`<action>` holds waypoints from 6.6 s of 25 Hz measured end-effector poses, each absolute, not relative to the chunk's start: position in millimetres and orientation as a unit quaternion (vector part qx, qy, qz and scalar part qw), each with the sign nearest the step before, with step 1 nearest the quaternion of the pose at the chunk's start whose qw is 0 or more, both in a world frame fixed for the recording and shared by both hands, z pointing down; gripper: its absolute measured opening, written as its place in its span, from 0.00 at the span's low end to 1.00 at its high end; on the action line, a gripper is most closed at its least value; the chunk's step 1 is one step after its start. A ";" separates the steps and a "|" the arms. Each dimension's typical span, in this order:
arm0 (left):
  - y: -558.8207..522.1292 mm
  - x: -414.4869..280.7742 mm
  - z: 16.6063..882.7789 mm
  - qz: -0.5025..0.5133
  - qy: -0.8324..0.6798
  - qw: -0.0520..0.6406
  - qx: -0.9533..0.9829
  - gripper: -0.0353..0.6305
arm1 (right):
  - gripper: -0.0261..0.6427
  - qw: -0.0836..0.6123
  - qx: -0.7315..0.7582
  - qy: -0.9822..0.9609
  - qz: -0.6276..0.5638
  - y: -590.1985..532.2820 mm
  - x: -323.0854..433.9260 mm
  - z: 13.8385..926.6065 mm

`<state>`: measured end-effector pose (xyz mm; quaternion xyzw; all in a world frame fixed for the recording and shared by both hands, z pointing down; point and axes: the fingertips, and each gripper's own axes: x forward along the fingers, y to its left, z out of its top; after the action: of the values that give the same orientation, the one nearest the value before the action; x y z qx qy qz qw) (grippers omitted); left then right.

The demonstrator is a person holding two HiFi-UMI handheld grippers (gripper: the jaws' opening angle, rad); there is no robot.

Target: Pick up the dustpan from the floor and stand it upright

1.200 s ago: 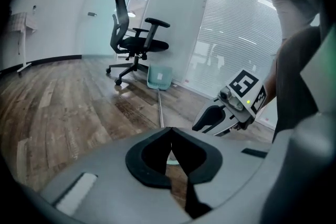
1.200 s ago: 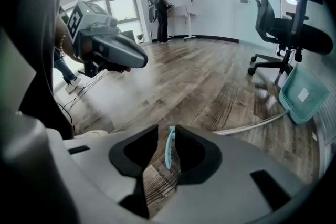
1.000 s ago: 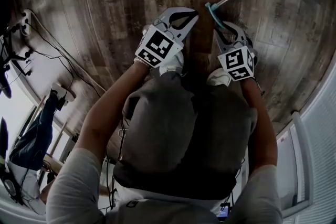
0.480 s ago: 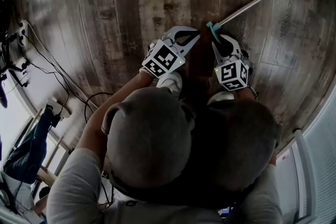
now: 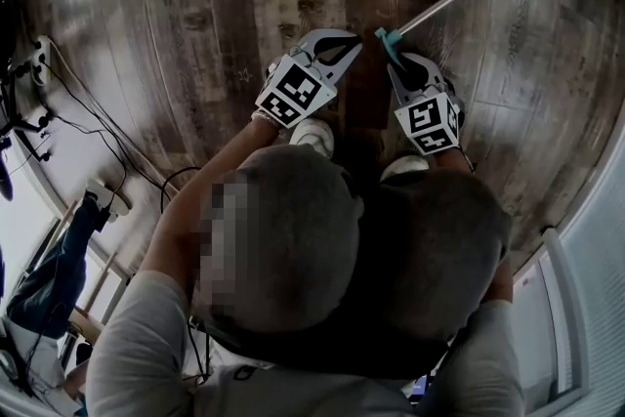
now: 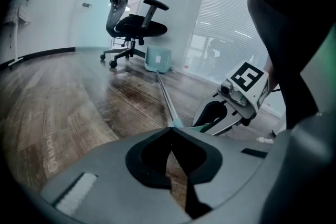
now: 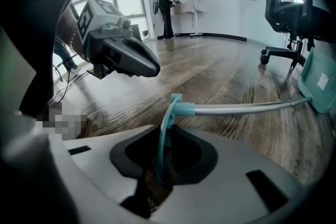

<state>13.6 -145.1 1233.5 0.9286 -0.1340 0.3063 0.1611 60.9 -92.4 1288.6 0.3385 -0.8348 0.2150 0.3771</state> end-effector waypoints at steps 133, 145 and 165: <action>-159.0 74.9 449.4 0.176 -0.196 0.151 0.953 0.06 | 0.22 0.184 0.510 -0.799 0.260 -146.0 176.7 495.1; -161.8 60.4 250.7 0.079 -0.240 0.103 0.962 0.06 | 0.11 0.140 0.587 -0.790 0.108 -128.8 191.8 248.2; -160.1 10.1 95.3 0.016 -0.317 0.068 0.946 0.06 | 0.08 0.080 0.638 -0.765 0.044 -84.9 181.9 72.4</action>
<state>10.1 -160.1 95.3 0.9457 -0.3174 0.0161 0.0679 181.9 -84.9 72.4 0.6378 -0.7648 0.0441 0.0797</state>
